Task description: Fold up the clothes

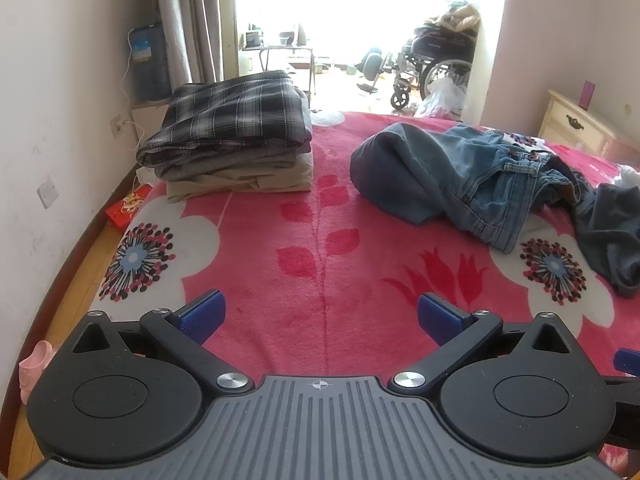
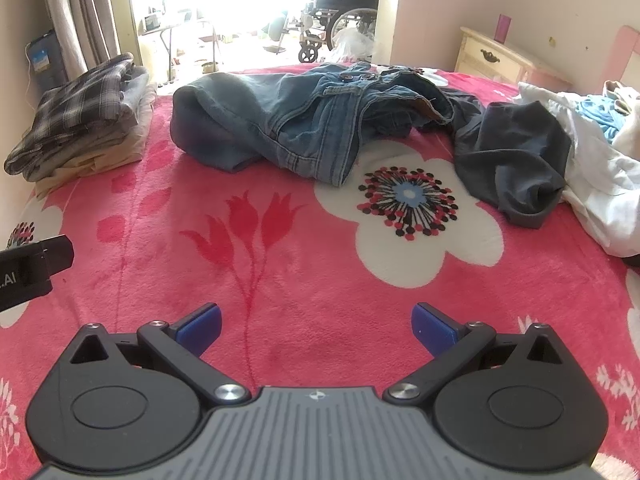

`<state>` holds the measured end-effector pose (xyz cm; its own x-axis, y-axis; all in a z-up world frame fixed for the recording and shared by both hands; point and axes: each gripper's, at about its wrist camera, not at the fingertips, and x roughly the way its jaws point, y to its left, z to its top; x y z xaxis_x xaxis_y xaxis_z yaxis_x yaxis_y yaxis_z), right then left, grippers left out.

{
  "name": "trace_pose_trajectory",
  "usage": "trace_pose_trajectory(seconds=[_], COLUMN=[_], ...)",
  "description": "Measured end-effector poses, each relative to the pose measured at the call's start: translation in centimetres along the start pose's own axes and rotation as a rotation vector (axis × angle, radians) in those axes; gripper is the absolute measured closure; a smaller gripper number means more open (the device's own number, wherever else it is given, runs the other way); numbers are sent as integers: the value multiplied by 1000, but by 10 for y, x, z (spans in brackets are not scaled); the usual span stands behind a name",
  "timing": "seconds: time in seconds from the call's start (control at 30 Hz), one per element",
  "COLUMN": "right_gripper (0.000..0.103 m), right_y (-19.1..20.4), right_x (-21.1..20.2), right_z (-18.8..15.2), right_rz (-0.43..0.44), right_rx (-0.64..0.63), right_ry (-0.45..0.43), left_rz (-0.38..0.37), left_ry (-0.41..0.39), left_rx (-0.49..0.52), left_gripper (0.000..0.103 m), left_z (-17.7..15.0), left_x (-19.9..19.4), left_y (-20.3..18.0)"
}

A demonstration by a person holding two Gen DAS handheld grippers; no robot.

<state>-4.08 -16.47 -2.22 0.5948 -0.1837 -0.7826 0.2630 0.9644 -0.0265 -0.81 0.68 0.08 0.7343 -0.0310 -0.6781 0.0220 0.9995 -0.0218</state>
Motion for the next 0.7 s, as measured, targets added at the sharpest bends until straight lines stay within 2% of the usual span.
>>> trace_pose_trajectory(seconds=[0.7], right_gripper=[0], right_y=[-1], right_x=[0], right_z=[0], right_rz=[-2], right_rx=[4], right_ry=[0], left_rz=[0], left_ry=[-3], left_rx=[13], left_gripper=[0], left_z=[-1], left_x=[0], left_y=[-1])
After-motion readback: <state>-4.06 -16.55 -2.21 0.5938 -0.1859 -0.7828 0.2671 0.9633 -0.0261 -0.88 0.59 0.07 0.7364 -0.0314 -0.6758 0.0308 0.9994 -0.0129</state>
